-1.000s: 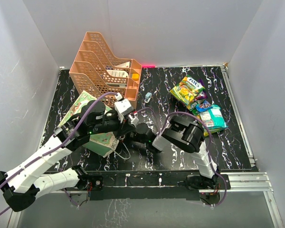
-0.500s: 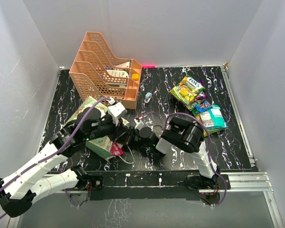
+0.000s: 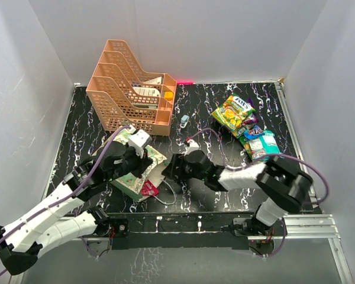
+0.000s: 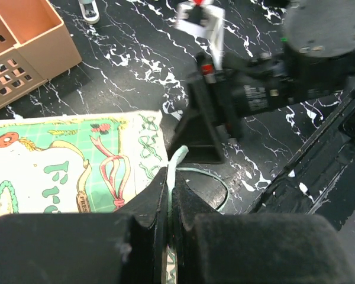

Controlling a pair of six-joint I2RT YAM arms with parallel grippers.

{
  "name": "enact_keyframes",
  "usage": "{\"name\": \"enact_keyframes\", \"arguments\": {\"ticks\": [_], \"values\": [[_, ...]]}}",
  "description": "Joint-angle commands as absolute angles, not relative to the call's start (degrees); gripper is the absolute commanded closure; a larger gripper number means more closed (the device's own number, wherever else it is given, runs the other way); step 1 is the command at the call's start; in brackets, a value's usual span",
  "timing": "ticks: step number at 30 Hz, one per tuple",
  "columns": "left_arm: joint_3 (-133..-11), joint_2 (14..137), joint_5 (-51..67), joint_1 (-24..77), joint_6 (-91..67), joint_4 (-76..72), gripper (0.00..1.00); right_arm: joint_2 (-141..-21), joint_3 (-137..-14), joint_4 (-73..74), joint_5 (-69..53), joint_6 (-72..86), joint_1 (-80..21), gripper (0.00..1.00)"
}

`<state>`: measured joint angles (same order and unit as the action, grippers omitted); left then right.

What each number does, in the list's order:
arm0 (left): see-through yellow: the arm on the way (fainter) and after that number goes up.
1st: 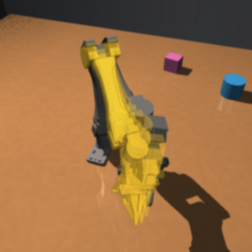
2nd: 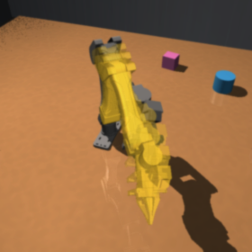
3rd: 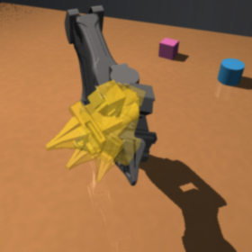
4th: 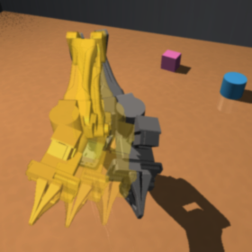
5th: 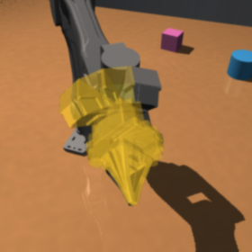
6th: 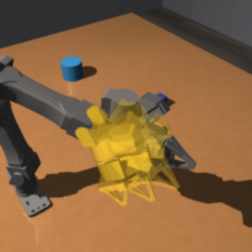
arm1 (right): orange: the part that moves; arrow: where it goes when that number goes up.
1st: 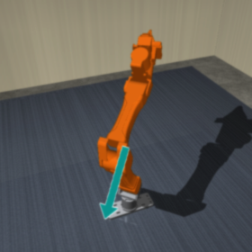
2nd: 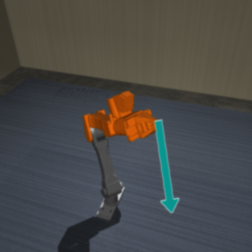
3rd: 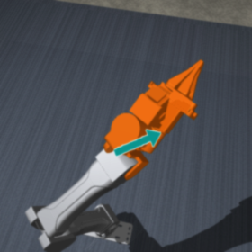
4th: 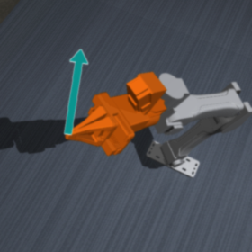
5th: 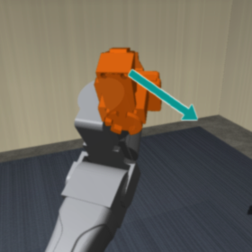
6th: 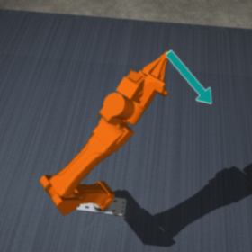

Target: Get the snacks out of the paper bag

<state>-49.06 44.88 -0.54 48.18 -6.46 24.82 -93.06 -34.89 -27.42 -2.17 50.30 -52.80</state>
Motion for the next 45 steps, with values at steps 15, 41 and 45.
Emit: {"name": "enact_keyframes", "arguments": {"ticks": [15,41,45], "values": [[-50.98,41.08,-2.02,48.52,-8.04,24.52,1.0,-85.84,-29.04,-45.84,-17.59,-37.36,-69.35,0.41],[-51.47,40.17,1.43,48.49,-8.52,23.41,1.0,-110.88,-40.4,-58.87,-20.49,-34.49,-66.92,0.6],[-51.81,40.33,2.12,48.51,-8.7,23.38,1.0,-113.39,-42.03,-60.26,-20.79,-33.17,-66.93,0.59]]}}
